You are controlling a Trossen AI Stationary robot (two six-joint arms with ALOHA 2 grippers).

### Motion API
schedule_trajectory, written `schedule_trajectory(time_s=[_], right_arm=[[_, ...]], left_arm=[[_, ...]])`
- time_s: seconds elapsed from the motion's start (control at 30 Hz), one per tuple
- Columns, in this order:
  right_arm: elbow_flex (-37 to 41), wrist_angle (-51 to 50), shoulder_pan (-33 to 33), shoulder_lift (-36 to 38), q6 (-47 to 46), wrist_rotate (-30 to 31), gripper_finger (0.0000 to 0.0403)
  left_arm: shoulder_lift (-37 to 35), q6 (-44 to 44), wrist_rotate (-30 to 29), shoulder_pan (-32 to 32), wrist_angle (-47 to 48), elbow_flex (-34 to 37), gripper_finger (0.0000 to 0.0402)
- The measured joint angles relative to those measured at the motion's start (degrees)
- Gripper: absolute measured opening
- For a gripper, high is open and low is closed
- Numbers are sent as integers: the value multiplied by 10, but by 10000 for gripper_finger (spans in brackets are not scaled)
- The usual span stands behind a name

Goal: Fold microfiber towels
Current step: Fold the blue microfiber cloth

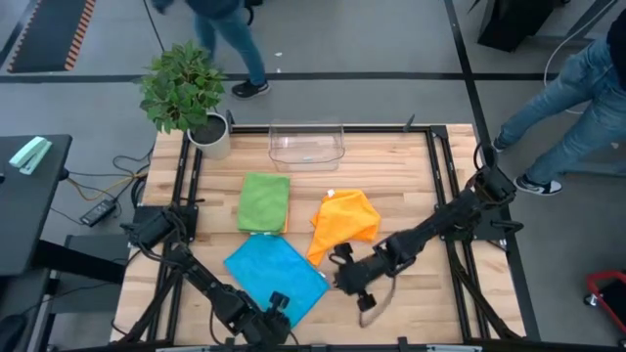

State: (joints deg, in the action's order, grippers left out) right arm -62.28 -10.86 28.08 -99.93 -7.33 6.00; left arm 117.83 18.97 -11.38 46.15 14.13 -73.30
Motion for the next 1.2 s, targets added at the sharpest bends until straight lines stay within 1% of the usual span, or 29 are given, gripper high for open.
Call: schedule_trajectory(time_s=[0.03, 0.1, 0.17, 0.27, 0.37, 0.43, 0.53, 0.57, 0.7, 0.9, 1.03, 1.2], right_arm=[[0, 1, 6, 0, 29, 11, 43], [0, 11, 11, 0, 56, 26, 65], [0, 16, 13, 0, 60, 30, 89], [-1, 34, 16, -14, 63, 34, 126], [-1, 68, 20, -42, 66, 43, 155], [-1, 92, 28, -62, 78, 68, 167], [-1, 106, 42, -88, 89, 115, 173], [-1, 106, 43, -95, 89, 122, 174], [-1, 112, 45, -119, 103, 110, 174], [-1, 136, 48, -140, 126, 139, 174], [-1, 140, 47, -153, 147, 150, 174], [-3, 158, 48, -180, 149, 159, 173]], left_arm=[[0, 5, 0, 0, 1, 0, 103], [0, 24, -2, -3, 3, 0, 77], [0, 44, -2, -5, 5, 0, 50], [0, 48, -1, -8, 6, 1, 14], [0, 64, 3, -11, 9, 1, 10], [0, 69, 1, -12, 10, 1, 11], [1, 75, 0, -12, 8, 1, 6], [1, 75, 1, -12, 9, 1, 6], [1, 81, 0, -12, 8, 1, 9], [1, 119, 2, -12, 7, 2, 7], [2, 124, 2, -12, 6, 2, 8], [2, 136, 3, -12, 4, 2, 7]])
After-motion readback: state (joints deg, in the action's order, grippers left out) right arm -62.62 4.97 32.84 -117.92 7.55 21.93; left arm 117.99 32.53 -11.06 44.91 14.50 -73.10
